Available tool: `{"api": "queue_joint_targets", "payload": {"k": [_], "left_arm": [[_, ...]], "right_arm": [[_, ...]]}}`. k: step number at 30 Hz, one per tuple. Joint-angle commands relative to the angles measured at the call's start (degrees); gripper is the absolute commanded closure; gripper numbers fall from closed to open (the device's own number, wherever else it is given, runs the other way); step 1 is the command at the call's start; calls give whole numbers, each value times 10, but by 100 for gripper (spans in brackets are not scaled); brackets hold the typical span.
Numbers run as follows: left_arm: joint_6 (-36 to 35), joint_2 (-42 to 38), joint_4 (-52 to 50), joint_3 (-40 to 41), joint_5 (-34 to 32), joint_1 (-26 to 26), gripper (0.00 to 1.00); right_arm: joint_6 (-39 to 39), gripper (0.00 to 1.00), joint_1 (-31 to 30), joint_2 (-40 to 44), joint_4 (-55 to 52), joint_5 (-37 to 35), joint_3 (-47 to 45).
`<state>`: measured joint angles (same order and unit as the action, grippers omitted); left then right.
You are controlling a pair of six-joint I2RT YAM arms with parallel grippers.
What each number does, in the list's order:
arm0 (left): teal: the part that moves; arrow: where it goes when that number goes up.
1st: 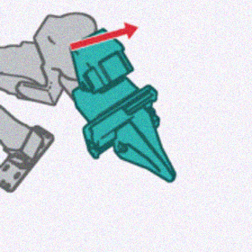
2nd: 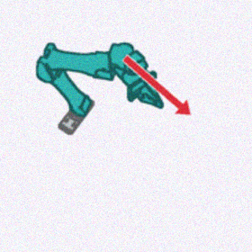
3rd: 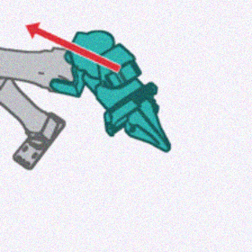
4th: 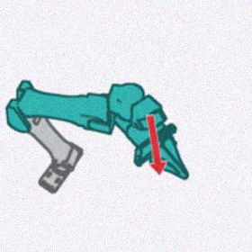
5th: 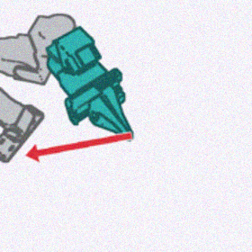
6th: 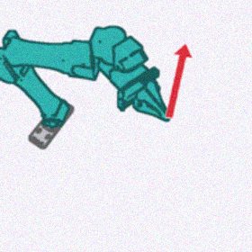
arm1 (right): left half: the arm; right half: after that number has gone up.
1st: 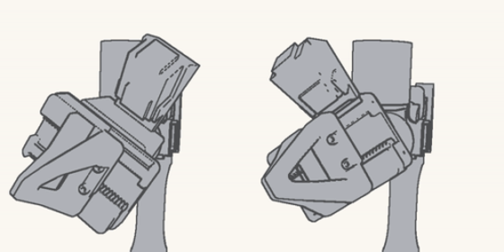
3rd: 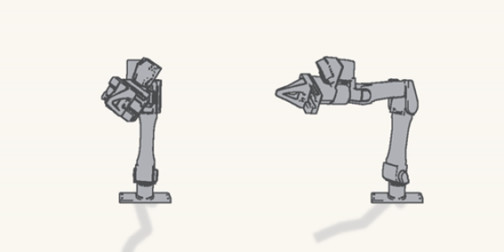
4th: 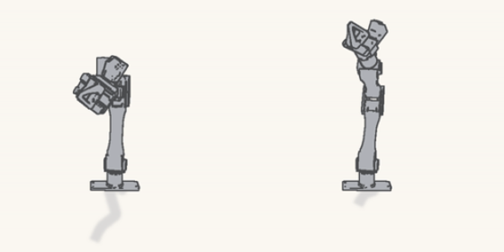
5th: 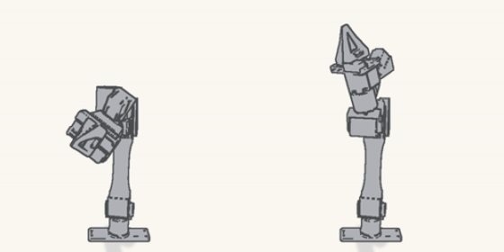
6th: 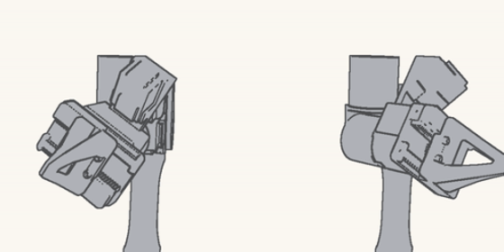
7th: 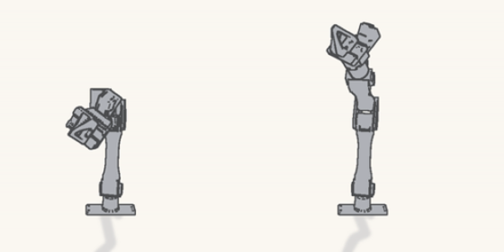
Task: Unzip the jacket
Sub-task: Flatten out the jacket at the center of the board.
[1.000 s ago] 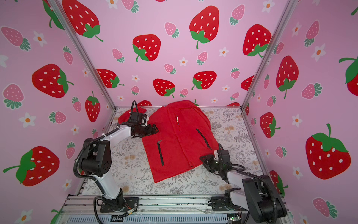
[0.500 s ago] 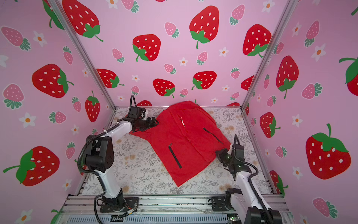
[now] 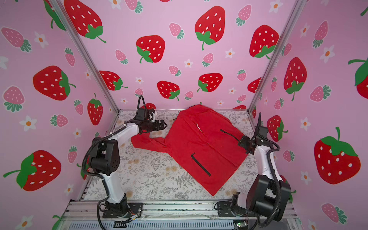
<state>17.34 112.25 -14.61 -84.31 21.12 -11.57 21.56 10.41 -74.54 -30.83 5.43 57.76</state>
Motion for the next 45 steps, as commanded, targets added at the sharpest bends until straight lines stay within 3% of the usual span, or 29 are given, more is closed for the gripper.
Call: {"api": "queue_joint_targets", "payload": {"k": [1, 6, 9, 14, 16, 21, 27, 30, 32, 37, 39, 41, 44, 45], "left_arm": [[8, 53, 31, -49, 49, -4, 1], [15, 122, 1, -123, 83, -16, 3], [10, 140, -2, -141, 80, -25, 12], [2, 166, -18, -169, 135, -27, 52], [-9, 150, -10, -155, 128, -32, 69], [-57, 78, 3, -116, 106, -63, 100], [-98, 24, -18, -103, 81, -121, 100], [-111, 2, -53, -102, 29, -142, 100], [-110, -21, -49, -87, 49, -156, 100], [-146, -57, -77, -68, 86, -275, 97], [-156, -72, -114, -53, 52, -297, 61], [-129, -127, -91, 17, 8, -279, 49], [-14, -238, -6, 148, 23, -175, 34], [21, -269, 8, 181, 27, -137, 18]], "right_arm": [[-81, 5, -83, 17, -41, -51, 55], [-99, 7, -120, 9, -26, 94, 65], [-91, 9, -139, 6, -20, 125, 59], [-84, 9, -161, -21, 1, 172, 60], [-90, 9, -173, -41, -10, 179, 81], [-90, 10, -190, -86, -18, 205, 121], [-74, 13, -211, -125, -23, 233, 149], [-68, 13, -216, -123, -17, 238, 144], [-70, 12, -218, -121, -15, 250, 140], [-53, 12, -218, -123, -28, 246, 133], [-49, 12, -218, -126, -37, 239, 133], [-51, 12, -218, -129, -44, 235, 137], [-66, 12, -225, -139, -56, 254, 150], [-74, 12, -233, -141, -61, 253, 156]]}}
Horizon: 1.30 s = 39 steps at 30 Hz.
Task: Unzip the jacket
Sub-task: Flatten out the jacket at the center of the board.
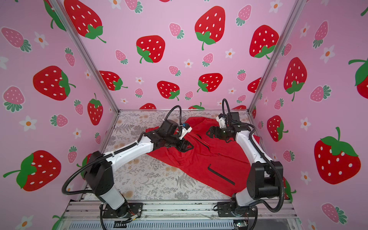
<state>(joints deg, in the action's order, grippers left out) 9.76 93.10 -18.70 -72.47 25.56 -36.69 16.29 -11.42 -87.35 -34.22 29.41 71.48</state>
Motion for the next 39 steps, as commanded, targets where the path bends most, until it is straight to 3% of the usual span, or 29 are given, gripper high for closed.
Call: {"api": "queue_joint_targets", "payload": {"k": [1, 5, 10, 15, 19, 27, 39], "left_arm": [[118, -95, 47, 80, -24, 140, 13], [146, -81, -20, 89, -43, 196, 11], [200, 19, 30, 86, 74, 215, 18], [354, 84, 180, 103, 159, 224, 27], [386, 116, 211, 100, 148, 221, 29], [490, 204, 358, 98, 186, 217, 39], [586, 297, 504, 93, 200, 210, 41]], "right_arm": [[-32, 12, -29, -16, -35, 4, 27], [-69, 12, -98, -40, -61, -36, 65], [-65, 12, -155, -88, -76, -77, 110], [-9, 16, -157, -87, -22, -68, 74], [15, 20, -157, -87, 11, -38, 52], [33, 21, -157, -92, 25, -31, 53], [42, 20, -157, -95, 29, -42, 49]]}}
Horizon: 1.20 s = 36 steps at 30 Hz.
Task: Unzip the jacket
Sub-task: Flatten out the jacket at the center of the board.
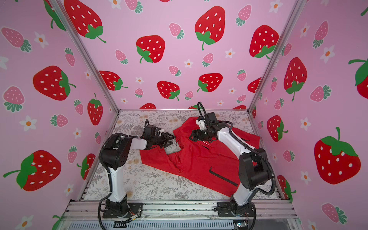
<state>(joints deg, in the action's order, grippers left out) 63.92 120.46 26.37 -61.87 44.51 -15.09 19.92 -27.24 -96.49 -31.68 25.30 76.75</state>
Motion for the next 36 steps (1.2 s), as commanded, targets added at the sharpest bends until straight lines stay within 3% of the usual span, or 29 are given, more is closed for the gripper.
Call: {"api": "queue_joint_targets", "payload": {"k": [1, 9, 15, 19, 23, 26, 27, 29, 32, 34, 36], "left_arm": [[46, 32, 60, -15, 7, -8, 41], [80, 100, 173, -17, -4, -11, 42], [114, 148, 309, -33, 26, -15, 44], [129, 137, 400, -28, 43, -15, 55], [85, 76, 375, -22, 55, -14, 71], [32, 15, 293, -33, 69, -12, 86], [5, -9, 257, -40, 75, -10, 96], [-62, -58, 170, -55, 88, -3, 100], [-235, -134, -91, -117, 76, 5, 100], [-382, -154, -344, -212, 26, 2, 100], [-457, -148, -495, -285, -26, -1, 96]], "right_arm": [[7, 20, 1, -3, 6, -1, -4], [14, 20, 2, 13, 4, -1, -1], [9, 20, 3, 10, -7, -4, 1], [4, 20, 4, -2, -30, -16, 8], [2, 20, 5, -1, -37, -28, 8], [2, 20, 6, -3, -39, -30, 7], [1, 20, 7, -3, -38, -31, 6], [1, 20, 10, 2, -40, -38, 2], [-2, 20, 18, 17, -39, -47, -11], [-4, 20, 27, 27, -39, -48, -22], [-9, 20, 34, 36, -40, -50, -33]]}}
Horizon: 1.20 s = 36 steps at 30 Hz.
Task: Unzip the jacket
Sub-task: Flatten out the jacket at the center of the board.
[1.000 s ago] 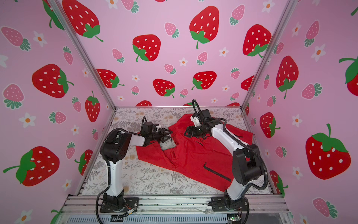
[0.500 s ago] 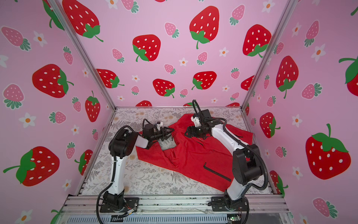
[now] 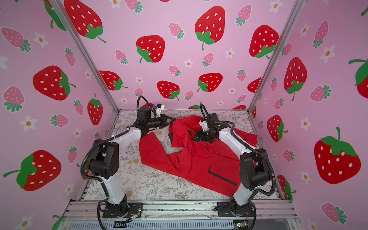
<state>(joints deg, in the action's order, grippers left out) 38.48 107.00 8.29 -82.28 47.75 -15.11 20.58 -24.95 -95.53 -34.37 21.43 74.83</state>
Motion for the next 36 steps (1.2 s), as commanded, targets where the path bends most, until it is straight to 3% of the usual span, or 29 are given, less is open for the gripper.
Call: {"api": "queue_joint_targets", "payload": {"k": [1, 2, 4, 5, 7, 10, 12, 15, 21, 26, 36], "left_arm": [[-208, -8, -351, -101, -85, 3, 91], [-197, -6, -355, -103, -102, 10, 88], [-149, -2, -310, -83, -97, 30, 51], [-129, 0, -288, -73, -82, 41, 37], [-120, -2, -292, -61, -83, 57, 0], [-142, -46, -335, -8, -141, 74, 1], [-134, -82, -335, 59, -146, 89, 0], [-123, -135, -329, 162, -153, 100, 7], [-67, -191, -169, 316, -54, 107, 27], [-88, -177, -75, 370, -37, 106, 28], [-142, -107, 9, 373, -49, 86, 36]], "right_arm": [[-19, 19, 13, 31, -14, -11, -19], [-23, 19, 14, 35, -13, -13, -23], [-25, 18, 16, 45, -13, -16, -34], [-24, 18, 17, 49, -11, -14, -37], [-24, 18, 17, 57, -12, -10, -44], [-21, 17, 17, 75, -7, -9, -59], [-23, 17, 19, 82, -7, -9, -66], [-27, 17, 21, 83, -7, -5, -72], [-26, 18, 22, 83, 3, 11, -80], [-16, 18, 22, 97, 15, 18, -94], [-14, 18, 24, 120, 26, 42, -118]]}}
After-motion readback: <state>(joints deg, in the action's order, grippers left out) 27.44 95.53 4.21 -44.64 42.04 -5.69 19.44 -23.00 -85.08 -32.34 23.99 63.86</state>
